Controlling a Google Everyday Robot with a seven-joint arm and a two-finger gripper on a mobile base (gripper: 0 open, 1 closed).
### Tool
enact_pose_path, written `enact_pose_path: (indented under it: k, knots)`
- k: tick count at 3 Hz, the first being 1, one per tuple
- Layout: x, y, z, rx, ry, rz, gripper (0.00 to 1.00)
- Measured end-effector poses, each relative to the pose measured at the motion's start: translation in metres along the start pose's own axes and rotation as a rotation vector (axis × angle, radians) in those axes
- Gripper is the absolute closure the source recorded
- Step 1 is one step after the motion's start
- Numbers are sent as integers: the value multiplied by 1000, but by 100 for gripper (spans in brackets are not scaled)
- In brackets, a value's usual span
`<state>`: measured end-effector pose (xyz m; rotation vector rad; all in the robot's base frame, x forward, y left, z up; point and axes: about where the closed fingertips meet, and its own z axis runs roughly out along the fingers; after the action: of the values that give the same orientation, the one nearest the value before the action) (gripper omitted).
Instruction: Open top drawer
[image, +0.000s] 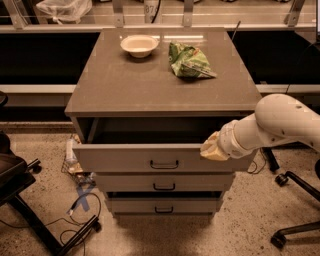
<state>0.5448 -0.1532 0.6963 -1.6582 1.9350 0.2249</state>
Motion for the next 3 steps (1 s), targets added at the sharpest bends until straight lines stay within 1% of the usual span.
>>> enact_pose_path:
  k: [1, 3]
  knots:
    - [0, 0, 0, -1, 0, -1, 98]
    - [-2, 1, 2, -5, -1, -4, 53]
